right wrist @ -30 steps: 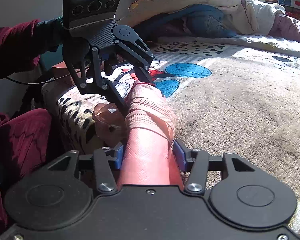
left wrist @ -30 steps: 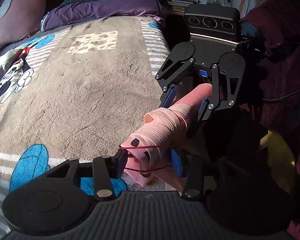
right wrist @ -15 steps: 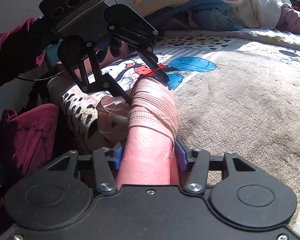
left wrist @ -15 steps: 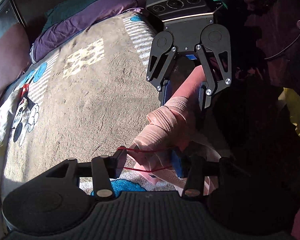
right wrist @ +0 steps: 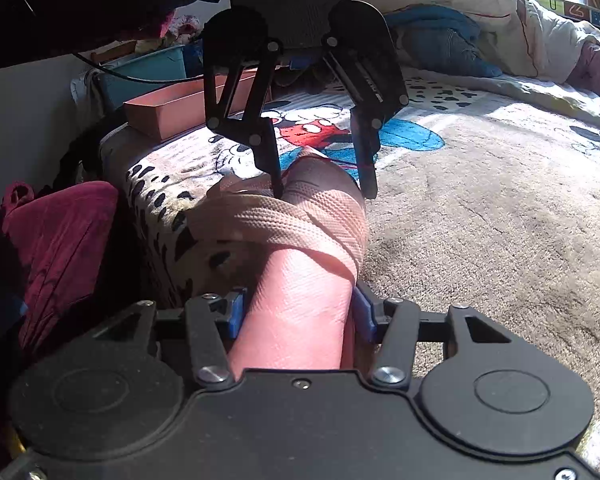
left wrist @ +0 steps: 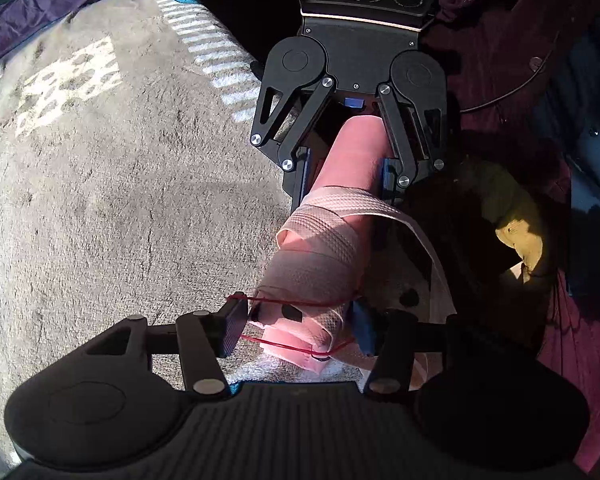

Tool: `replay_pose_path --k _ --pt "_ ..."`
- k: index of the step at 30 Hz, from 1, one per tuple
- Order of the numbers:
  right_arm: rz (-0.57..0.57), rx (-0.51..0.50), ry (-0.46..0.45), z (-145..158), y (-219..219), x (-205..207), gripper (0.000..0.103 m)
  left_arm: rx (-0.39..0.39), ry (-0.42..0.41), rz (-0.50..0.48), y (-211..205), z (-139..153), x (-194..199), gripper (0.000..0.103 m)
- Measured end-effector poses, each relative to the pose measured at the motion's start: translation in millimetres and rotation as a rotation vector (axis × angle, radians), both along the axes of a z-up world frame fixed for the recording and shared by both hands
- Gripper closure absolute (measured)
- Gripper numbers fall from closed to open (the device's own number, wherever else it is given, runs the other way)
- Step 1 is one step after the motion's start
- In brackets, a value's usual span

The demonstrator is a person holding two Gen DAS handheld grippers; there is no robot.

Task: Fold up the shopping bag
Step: 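Stretch the rubber band over the roll end with the left tool while the right tool holds, then slide the rubber band along the roll with the left tool while the right tool holds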

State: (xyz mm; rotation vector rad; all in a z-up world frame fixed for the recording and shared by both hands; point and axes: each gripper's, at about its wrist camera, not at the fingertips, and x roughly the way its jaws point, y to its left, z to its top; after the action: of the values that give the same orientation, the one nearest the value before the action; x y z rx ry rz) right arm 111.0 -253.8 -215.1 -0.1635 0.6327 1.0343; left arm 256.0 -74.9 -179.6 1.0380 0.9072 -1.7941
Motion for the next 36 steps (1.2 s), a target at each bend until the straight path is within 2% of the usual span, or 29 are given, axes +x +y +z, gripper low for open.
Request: replay_pose_path --k 3,8,11,15,17,20,22,25,28,31,36 --pt "0.002 0.006 -0.015 -2.0 -1.6 -1.3 0.052 -0.016 0.123 0.049 4.8 -17.6 14.0 0.043" --pt "-0.036 0.069 -0.015 -9.0 -9.9 -5.2 0.052 -0.237 0.291 0.271 52.7 -36.5 30.7 0.043" --pt "-0.059 0.123 -0.006 -14.3 -15.5 -5.8 0.053 -0.33 0.366 0.393 72.9 -45.0 30.3 0.043" --pt "-0.083 0.179 0.025 -17.9 -20.2 -3.2 0.053 -0.363 0.422 0.474 81.7 -43.6 31.8 0.042" --pt "-0.102 0.226 0.064 -20.1 -25.0 0.7 0.055 -0.345 0.472 0.522 80.0 -40.6 36.1 0.041" --pt "-0.1 0.225 0.064 -18.7 -24.3 -0.1 0.055 -0.343 0.445 0.508 78.3 -29.7 30.7 0.042" --pt "-0.079 0.211 0.049 -16.9 -23.2 -1.1 0.055 -0.317 0.376 0.452 74.0 -19.6 20.5 0.042" --pt "0.0 0.128 -0.017 -11.8 -16.1 -3.6 0.055 -0.255 0.239 0.335 57.9 -9.4 3.9 0.043" --pt "0.083 0.059 -0.051 -6.1 -11.1 1.0 0.055 -0.246 0.128 0.224 49.4 -2.5 -4.3 0.042" --pt "0.122 0.032 -0.052 -3.7 -11.0 5.0 0.054 -0.245 0.107 0.18 46.2 0.1 -3.1 0.042" --pt "0.117 0.044 -0.041 -6.2 -14.2 5.5 0.054 -0.291 0.047 0.149 52.1 -1.7 -10.5 0.042"
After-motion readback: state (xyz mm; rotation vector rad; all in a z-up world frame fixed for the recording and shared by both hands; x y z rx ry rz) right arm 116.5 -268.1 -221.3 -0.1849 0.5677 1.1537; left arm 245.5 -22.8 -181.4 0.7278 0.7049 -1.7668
